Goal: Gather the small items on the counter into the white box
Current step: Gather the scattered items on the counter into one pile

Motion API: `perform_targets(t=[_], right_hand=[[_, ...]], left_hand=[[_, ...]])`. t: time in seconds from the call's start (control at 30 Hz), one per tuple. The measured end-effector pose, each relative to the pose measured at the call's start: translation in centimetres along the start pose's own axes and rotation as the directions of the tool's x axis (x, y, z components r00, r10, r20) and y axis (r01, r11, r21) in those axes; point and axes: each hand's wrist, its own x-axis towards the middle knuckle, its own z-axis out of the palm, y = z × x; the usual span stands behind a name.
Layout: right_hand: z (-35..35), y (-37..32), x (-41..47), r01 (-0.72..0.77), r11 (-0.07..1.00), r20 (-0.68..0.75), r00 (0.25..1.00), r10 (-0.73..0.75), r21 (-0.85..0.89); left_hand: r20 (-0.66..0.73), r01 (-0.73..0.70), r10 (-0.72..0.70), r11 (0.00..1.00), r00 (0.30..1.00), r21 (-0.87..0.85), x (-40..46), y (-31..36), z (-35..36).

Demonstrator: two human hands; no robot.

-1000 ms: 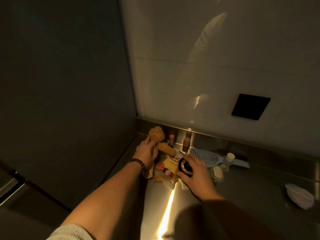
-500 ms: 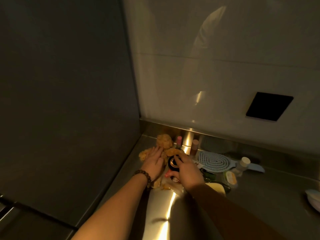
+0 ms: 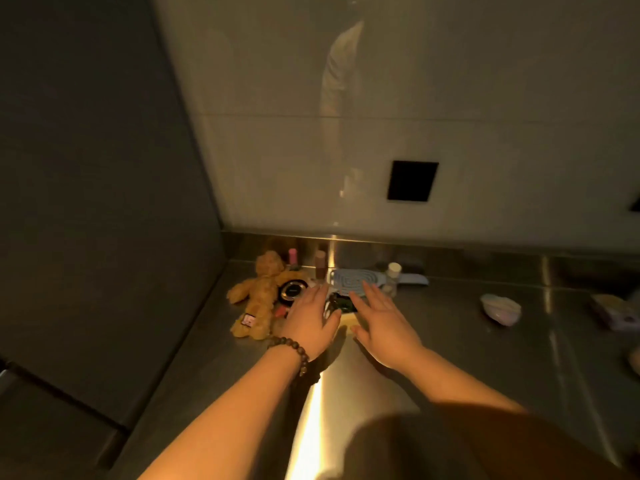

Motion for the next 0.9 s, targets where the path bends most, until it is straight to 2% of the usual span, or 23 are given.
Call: perform_targets(t=[0.17, 0.37, 0.5, 0.63, 0.73, 0.8, 0.9], right_hand=[[-1.3, 4.1, -9.2, -0.229, 0.972, -0.050, 0.971, 0.232, 0.061], [-1.6, 7.8, -20.4, -0.493, 0.863, -0.126, 0.854, 0.504, 0.112], [-1.9, 9.3, -27.5, -0.606, 0.780, -0.199, 0.754, 0.626, 0.156], [-2.4, 11.0, -34.6, -0.720, 0.675, -0.293, 0.618, 0.730, 0.164], [-2.5, 13.0, -38.8, -0.790, 0.591, -0.305, 0.530, 0.792, 0.163], [-2.0, 14.8, -40.5, -0.808, 0.564, -0.288, 0.506, 0.813, 0.170], [-1.1, 18.0, -41.3, -0.811, 0.553, -0.206, 0.518, 0.830, 0.189]], left_hand=[[0.090, -0.135, 0.136, 0.991, 0.987, -0.014, -3.6, 7.7, 4.1], [0.235, -0.305, 0.306, 0.951, 0.923, -0.043, -8.7, 15.0, 9.3], [0.319, -0.404, 0.399, 0.913, 0.859, -0.055, -11.2, 18.9, 11.9], [0.395, -0.481, 0.472, 0.873, 0.789, -0.081, -13.2, 23.1, 14.5], [0.417, -0.495, 0.484, 0.864, 0.769, -0.090, -14.3, 25.9, 16.2], [0.423, -0.487, 0.475, 0.869, 0.772, -0.087, -14.7, 27.4, 17.3], [0.425, -0.463, 0.454, 0.882, 0.783, -0.089, -14.2, 29.7, 19.3]])
